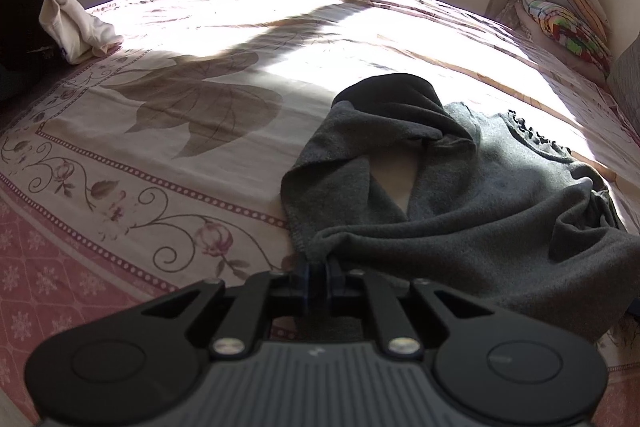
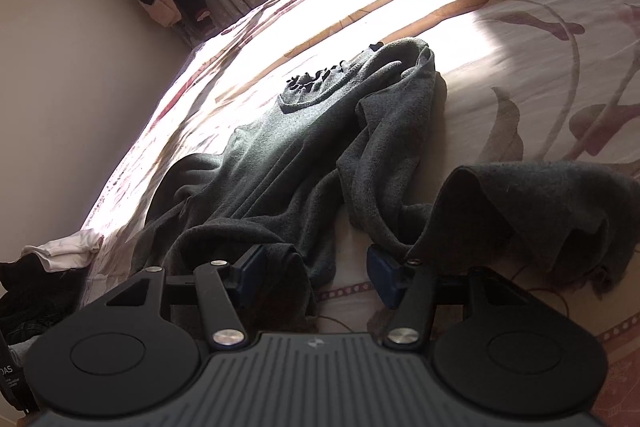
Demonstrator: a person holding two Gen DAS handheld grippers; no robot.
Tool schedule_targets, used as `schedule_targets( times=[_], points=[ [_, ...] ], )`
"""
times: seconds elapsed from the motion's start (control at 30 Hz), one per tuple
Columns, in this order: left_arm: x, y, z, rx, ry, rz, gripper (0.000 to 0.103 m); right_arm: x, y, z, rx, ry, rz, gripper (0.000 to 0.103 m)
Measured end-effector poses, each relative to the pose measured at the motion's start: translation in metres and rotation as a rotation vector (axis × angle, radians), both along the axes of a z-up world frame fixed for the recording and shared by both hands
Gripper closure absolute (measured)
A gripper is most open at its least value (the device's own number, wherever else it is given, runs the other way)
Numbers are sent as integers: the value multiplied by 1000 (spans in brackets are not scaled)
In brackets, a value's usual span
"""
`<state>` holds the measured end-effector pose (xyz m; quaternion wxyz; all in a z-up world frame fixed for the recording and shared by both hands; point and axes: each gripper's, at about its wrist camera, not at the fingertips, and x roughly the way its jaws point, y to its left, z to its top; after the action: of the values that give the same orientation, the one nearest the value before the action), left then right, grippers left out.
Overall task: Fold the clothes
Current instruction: 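Lift the grey sweater hem with both grippers and pull it taut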
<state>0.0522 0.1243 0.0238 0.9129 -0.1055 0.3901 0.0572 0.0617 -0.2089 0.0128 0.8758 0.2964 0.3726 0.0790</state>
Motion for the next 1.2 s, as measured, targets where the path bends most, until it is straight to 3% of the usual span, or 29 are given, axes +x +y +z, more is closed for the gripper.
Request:
schedule_targets(
  times=[0.13, 0.3, 0.5, 0.6, 0.7, 0.73, 1.03, 1.2],
  points=[
    [-3, 9, 3, -46, 24, -18, 93, -1, 0, 5, -1, -8, 14, 44],
    [-13, 23, 5, -170, 80, -38, 92, -10, -1, 11, -38, -17, 60, 44],
    [-25, 32, 4, -294, 140, -66, 92, -15, 5, 9, -53, -2, 111, 50],
    [-26, 30, 0, -315, 159, -76, 92, -14, 18, 6, -81, 1, 155, 56],
    [-26, 26, 0, -321, 162, -96, 93, -13, 38, 3, -159, -3, 208, 77],
    [-27, 24, -1, -332, 161, -112, 98, -14, 44, 2, -201, -13, 225, 85],
    [-40, 19, 5, -248, 156, -112, 102, -47, 41, 26, -501, -51, 167, 88],
    [-49, 28, 16, -352, 211, -130, 102, -75, 17, 42, -610, -44, 131, 89]
  ],
)
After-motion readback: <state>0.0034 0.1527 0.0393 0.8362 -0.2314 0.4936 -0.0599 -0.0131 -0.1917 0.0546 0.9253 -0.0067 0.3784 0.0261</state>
